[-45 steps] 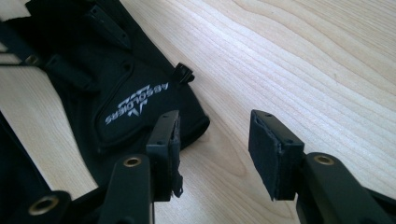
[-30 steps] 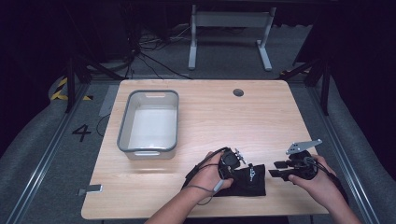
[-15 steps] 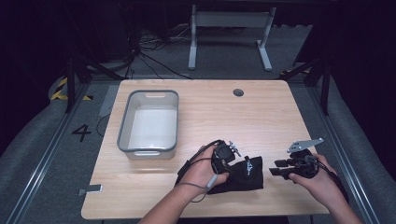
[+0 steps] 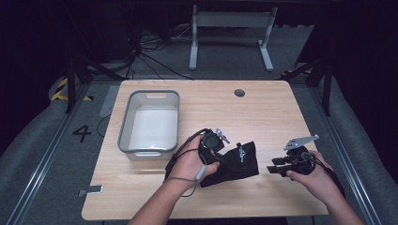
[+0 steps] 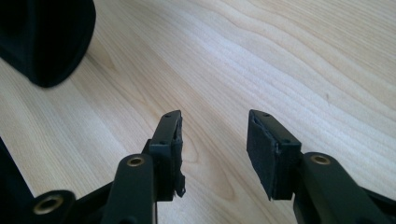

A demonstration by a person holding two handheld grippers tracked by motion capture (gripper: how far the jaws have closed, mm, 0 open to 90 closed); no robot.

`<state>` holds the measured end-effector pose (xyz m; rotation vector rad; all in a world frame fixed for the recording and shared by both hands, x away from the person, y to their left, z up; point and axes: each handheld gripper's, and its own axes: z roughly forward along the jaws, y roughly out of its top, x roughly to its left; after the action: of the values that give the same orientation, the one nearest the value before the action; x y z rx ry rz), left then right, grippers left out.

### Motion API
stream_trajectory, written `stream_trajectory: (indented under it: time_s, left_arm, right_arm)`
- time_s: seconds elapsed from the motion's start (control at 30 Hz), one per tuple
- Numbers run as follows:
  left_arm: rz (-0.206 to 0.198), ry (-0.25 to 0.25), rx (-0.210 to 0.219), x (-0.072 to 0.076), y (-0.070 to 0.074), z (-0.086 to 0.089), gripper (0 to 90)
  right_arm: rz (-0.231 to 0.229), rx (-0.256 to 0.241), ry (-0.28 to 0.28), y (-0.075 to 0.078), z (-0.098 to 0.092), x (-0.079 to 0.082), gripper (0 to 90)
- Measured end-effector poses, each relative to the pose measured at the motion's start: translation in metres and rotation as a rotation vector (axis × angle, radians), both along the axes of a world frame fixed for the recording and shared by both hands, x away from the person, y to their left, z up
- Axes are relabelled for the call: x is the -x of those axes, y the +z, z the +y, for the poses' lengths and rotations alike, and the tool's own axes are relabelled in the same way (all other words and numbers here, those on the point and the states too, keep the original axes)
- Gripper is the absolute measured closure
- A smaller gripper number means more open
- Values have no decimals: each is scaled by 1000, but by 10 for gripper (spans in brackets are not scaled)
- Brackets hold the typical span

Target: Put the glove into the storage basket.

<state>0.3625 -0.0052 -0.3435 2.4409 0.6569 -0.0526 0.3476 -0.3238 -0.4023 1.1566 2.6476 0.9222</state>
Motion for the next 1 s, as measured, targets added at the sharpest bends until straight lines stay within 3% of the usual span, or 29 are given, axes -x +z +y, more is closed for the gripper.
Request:
stream_trajectory:
  time_s: [0.47, 1.0]
  left_arm:
    - [-37, 130, 19, -15, 39, 37, 746]
    - [-61, 250, 33, -45, 67, 71, 744]
  right_arm:
    - [6, 0, 25, -2, 9, -13, 562]
    - [16, 6, 10, -5, 6, -13, 560]
